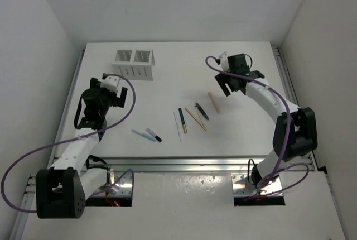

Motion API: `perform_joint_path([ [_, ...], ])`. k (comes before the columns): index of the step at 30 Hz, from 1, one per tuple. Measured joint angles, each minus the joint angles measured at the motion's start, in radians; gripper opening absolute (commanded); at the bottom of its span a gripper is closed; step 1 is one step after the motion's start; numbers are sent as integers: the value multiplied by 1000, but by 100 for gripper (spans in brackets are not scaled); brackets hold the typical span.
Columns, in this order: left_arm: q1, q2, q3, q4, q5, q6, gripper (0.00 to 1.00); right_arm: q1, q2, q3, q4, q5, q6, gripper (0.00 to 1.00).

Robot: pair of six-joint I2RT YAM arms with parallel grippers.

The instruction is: Organize the makeup

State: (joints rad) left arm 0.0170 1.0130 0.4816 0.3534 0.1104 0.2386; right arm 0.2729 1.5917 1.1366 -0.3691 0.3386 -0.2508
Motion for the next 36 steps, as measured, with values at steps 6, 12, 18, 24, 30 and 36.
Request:
perform_joint_path([
  [6, 0, 105, 230, -188, 28, -39, 100, 12, 176, 219, -202, -228, 77, 73],
  [12, -1, 129, 270, -235, 114, -60, 100, 22, 338, 240, -271, -409, 157, 49],
  [18, -1, 129, 269, -260, 133, -60, 100, 17, 434, 271, -301, -397, 209, 41],
  [24, -1, 129, 265, -263, 135, -60, 100, 14, 463, 275, -296, -381, 251, 41],
  [30, -1, 129, 265, -263, 147, -59, 100, 14, 491, 280, -286, -360, 279, 24],
  [36, -1, 129, 265, -263, 232, -64, 100, 10, 492, 286, -291, -362, 290, 0],
])
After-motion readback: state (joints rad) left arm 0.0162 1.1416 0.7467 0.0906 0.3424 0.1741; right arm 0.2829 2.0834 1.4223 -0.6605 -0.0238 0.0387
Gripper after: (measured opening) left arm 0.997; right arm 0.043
